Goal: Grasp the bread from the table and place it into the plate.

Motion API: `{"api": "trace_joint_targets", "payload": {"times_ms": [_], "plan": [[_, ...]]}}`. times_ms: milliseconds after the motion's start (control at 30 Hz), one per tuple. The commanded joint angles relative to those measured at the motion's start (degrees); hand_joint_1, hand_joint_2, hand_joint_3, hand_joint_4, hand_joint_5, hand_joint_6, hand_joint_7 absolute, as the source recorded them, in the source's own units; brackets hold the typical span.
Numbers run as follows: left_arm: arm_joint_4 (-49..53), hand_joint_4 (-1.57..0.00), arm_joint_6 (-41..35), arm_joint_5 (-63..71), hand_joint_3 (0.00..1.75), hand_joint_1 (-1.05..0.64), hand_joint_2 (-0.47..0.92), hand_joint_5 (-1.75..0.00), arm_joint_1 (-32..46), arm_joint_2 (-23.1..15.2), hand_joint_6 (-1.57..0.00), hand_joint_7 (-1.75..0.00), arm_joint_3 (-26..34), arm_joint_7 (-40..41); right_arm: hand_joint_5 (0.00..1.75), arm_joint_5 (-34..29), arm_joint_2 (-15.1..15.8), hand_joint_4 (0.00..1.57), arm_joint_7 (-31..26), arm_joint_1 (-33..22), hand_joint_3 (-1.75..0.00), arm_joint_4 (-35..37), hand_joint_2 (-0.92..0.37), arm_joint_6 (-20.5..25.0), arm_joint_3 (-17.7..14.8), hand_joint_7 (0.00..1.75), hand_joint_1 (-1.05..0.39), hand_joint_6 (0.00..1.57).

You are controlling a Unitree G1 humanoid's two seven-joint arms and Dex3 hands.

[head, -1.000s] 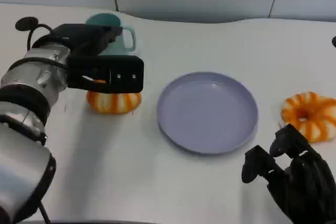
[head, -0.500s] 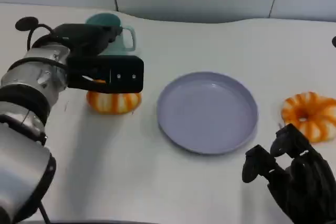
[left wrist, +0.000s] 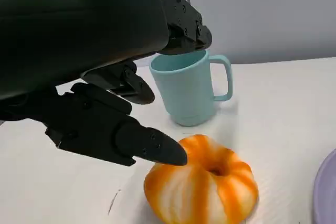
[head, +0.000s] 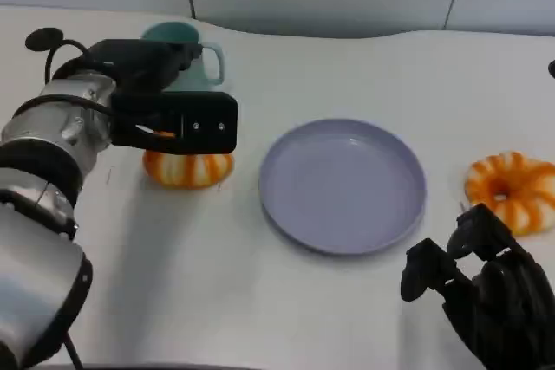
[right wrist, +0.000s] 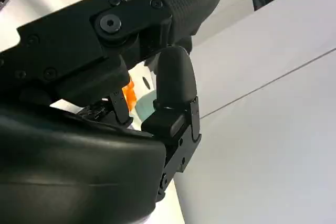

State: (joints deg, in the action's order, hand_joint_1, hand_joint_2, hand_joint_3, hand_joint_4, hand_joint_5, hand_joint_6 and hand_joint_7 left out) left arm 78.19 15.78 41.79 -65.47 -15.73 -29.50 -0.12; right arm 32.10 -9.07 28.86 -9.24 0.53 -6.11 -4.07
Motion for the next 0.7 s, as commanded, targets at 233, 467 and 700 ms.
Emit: {"api": "trace_joint_targets", "payload": {"times_ms": [233,467,700], "plan": [[0.1,-0.63,-0.4,-0.2,0.07,-0.37,0.92,0.0,0.6,-0.3,-0.62,0.0,-0.1,0.0,1.75,0.2,0.4,0.78,0.4,-0.4,0.0,-0.6,-0.87,-0.5,-0.2,1.75,-0.42,0.64],[0.1,-0.62,-0.5,-0.1,0.07,-0.37,0.92,0.0,0.6,-0.3,-0.62,0.0,-0.1,0.0,1.75,0.2,0.4,0.78,0.3,-0.4,0.0,-0.6,-0.87,-0.5,-0.2,1.75,-0.42,0.64],[0.1,-0.62,-0.5,-0.1,0.08,-0.37,0.92,0.0,0.6,-0.3,-0.62,0.0,-0.1,0.0,1.75,0.2,0.4,0.78,0.3,-0.4,0.0,-0.6,-0.87,-0.5,-0.2,1.75,-0.42,0.65]]}}
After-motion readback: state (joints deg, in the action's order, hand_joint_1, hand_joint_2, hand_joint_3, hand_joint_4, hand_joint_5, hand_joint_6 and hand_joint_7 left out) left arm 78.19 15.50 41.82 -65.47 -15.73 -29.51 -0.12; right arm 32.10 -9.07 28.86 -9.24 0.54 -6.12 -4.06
